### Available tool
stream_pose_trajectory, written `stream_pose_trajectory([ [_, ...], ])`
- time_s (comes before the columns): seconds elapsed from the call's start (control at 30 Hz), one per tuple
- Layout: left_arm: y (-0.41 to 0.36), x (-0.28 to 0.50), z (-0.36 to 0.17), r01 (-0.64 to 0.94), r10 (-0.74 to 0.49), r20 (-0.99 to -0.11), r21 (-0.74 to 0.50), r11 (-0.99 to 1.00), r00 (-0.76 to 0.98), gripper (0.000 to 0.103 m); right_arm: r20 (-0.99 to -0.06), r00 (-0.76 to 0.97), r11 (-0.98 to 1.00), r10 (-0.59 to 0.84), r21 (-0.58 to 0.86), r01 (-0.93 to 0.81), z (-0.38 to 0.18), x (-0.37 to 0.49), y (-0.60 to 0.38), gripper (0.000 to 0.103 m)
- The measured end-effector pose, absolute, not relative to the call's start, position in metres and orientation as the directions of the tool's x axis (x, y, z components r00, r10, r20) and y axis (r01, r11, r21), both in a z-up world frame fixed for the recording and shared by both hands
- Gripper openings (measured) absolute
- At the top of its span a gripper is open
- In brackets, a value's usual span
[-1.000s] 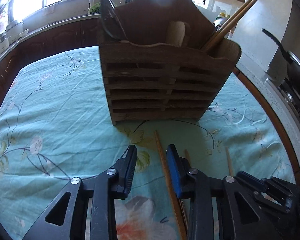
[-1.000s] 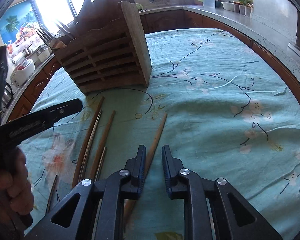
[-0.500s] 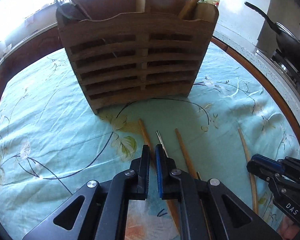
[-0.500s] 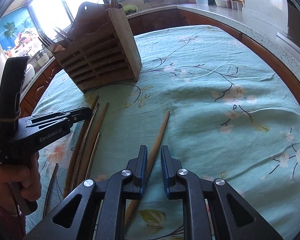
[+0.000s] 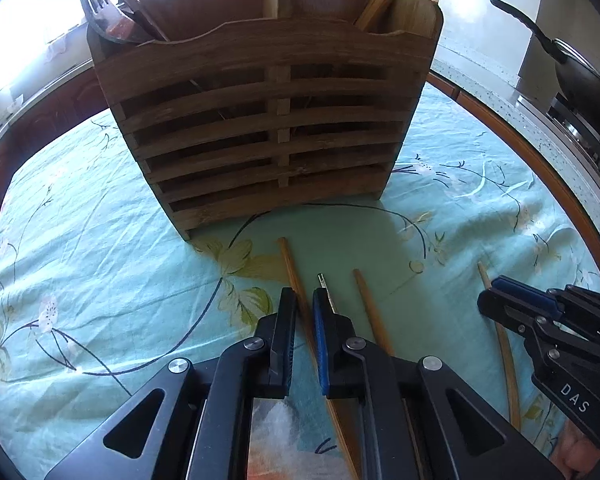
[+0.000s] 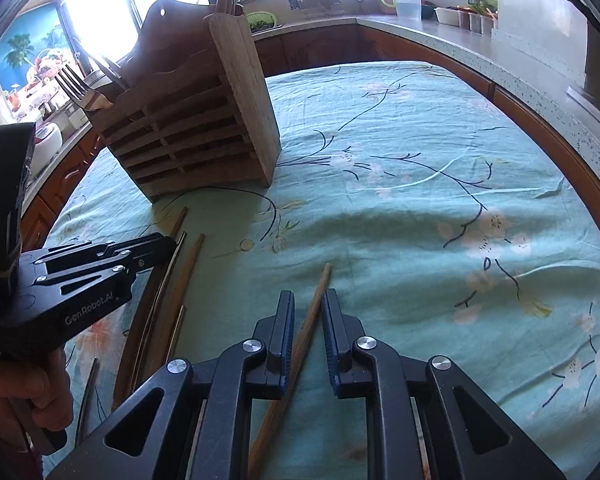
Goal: Organize utensils
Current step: 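Lift both held chopsticks into the wooden holder and open both tools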
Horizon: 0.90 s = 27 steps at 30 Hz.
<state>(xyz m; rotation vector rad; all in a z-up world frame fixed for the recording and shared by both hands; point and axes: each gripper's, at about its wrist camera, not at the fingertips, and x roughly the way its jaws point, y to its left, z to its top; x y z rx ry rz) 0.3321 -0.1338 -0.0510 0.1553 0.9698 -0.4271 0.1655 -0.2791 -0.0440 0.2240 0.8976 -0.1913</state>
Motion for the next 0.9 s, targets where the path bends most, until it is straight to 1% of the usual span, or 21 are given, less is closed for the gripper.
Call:
stream_pose_trajectory([
  [0.03,-0.133,0.331,-0.050,0.418,-0.287,-0.824,-0.068,0.906,0.489,0.007,-0.789,0.609,0.960,-0.075,0.107,0.257,-0.044,0.166,-0.278,0.015],
  [0.1,-0.129,0.331,-0.051,0.412,-0.309,-0.824,-0.102,0.905,0.474,0.005,-0.790,0.609,0.959,-0.073,0.113,0.261,-0.043,0.165,-0.280,0.009],
  [0.2,-0.122,0.326,-0.047,0.403,-0.341,-0.808,-0.142,0.904,0.481,0.004,-0.785,0.619,0.946,-0.021,0.184,0.265,-0.040,0.159,-0.286,0.007],
  [0.3,-0.108,0.314,-0.031,0.400,-0.379,-0.775,-0.179,0.899,0.505,0.004,-0.759,0.651,0.942,-0.002,0.217,0.256,-0.027,0.149,-0.285,0.006],
  [0.6,-0.054,0.259,0.029,0.390,-0.485,-0.631,-0.296,0.872,0.605,0.004,-0.621,0.784,0.955,0.018,0.243,0.171,0.050,0.114,-0.265,0.005],
  [0.77,-0.032,0.232,0.051,0.390,-0.503,-0.569,-0.318,0.864,0.651,0.004,-0.546,0.838,0.961,0.023,0.243,0.133,0.087,0.100,-0.254,0.005],
  [0.9,-0.016,0.211,0.066,0.392,-0.506,-0.534,-0.320,0.863,0.677,0.004,-0.490,0.872,0.965,0.014,0.236,0.117,0.113,0.091,-0.251,0.005],
])
